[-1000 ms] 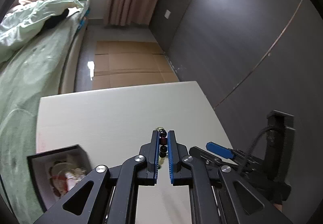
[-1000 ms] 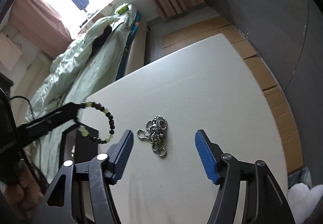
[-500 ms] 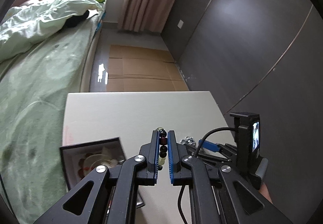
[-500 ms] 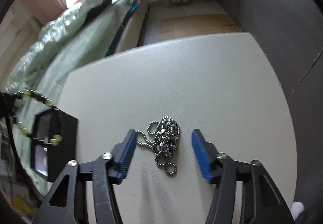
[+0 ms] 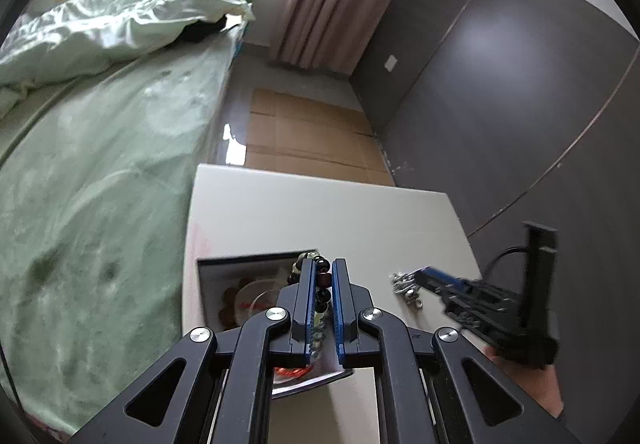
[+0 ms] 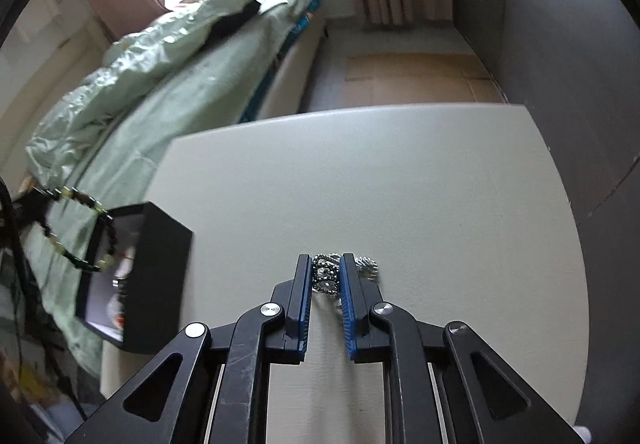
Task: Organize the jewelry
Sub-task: 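Grasp the silver chain with the right tool while the left tool drops the strand, then carry the silver chain over the box and open the right tool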
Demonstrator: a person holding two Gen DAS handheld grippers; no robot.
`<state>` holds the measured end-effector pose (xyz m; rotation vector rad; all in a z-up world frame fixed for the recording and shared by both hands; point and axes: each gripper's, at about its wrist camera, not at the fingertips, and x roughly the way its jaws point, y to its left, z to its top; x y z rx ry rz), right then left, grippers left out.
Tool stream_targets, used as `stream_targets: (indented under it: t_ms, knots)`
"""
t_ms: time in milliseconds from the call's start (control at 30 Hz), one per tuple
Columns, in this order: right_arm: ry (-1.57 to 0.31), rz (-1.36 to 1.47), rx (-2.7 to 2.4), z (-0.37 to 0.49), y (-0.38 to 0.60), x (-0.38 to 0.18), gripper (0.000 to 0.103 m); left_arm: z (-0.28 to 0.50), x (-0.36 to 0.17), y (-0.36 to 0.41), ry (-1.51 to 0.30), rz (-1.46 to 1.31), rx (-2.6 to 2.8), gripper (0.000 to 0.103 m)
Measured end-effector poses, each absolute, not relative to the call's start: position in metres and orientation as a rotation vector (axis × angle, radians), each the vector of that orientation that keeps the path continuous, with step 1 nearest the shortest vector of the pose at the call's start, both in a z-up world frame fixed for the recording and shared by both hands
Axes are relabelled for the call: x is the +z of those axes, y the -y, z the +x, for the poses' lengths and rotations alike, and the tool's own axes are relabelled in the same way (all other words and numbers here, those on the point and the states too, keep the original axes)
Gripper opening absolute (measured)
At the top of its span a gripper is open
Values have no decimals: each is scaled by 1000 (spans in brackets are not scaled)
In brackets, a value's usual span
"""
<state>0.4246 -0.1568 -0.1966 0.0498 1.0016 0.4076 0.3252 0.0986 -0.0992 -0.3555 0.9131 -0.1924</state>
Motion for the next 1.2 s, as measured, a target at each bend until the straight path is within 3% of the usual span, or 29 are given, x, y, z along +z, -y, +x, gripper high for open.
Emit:
stream_targets:
  t_ms: [167, 267, 300, 333, 400, 867, 1033, 1200]
  knots:
    - [-942, 42, 425, 416, 148, -176, 15, 326, -106, -111, -934, -375, -159, 8]
    - [-903, 25, 429, 410, 143, -160, 15, 329, -108, -113, -958, -374, -136, 16]
    - [-889, 21, 432, 408, 141, -152, 15, 329, -108, -113, -960, -380, -138, 32]
    - [-879, 20, 435, 406, 141, -147, 15, 328, -109, -114, -956, -391, -142, 56]
    - [-853, 12, 443, 402, 137, -130, 15, 322, -105, -116, -928, -397, -141, 76]
    - [-701, -58, 523, 369, 97, -32, 15, 286, -84, -140, -860, -469, -107, 79]
    - [-670, -80, 558, 357, 76, -12, 15, 268, -70, -153, -805, -468, -80, 95]
    - [-660, -91, 598, 351, 50, -5, 14, 249, -59, -170, -776, -469, -56, 98]
